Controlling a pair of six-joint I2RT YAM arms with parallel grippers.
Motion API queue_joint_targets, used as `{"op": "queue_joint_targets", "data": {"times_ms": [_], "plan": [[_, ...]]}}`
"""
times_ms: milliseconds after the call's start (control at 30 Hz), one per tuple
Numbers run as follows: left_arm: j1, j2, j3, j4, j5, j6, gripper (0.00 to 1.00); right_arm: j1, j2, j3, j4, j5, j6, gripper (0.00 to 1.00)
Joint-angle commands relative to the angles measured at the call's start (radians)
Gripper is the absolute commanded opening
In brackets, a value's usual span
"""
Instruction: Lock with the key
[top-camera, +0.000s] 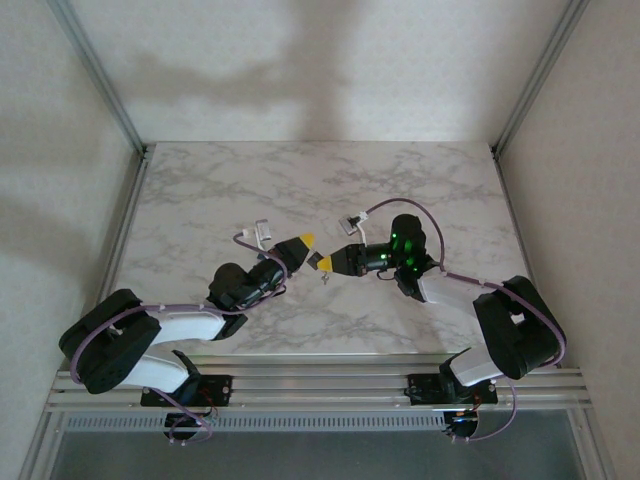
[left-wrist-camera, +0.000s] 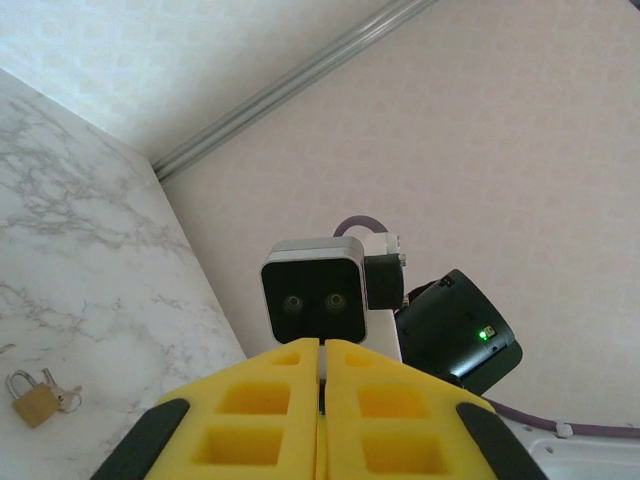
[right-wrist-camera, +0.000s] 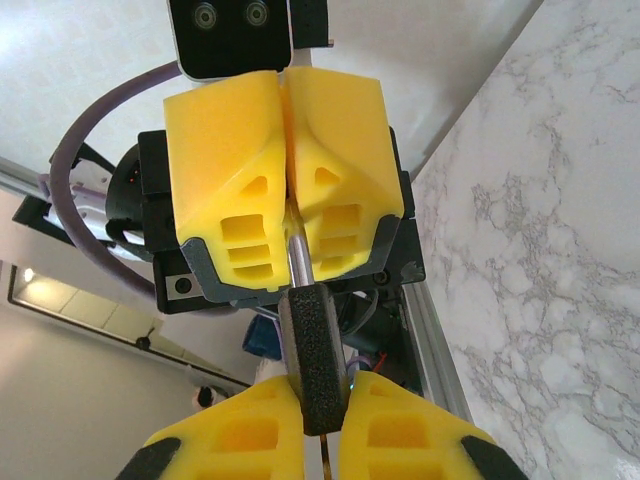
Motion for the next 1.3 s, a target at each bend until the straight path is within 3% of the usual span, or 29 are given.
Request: {"op": "queue_joint_targets", "data": {"times_ms": [0, 467, 1067, 1267], "plan": [[-0.11, 0.022, 0.008, -0.032, 0.239, 0.006, 0.0, -0.038, -0.004, 0.031, 0.097, 0.249, 0.028, 0.0], [-0.153, 0.061, 0.008, 0.025, 0.24, 0.01, 0.0, -0.05, 0.007, 0.027, 0.136, 0.252, 0.06, 0.0], [-0.145, 0.015, 0.024, -0.085, 0.163, 0.025, 0.0, -0.051, -0.004, 0.019, 0.067, 0.25, 0.018, 0.0], [-0.128, 0.021, 0.026, -0.057, 0.153, -0.014, 0.0, -0.051, -0.026, 0.015, 0.017, 0.257, -0.016, 0.09]]}}
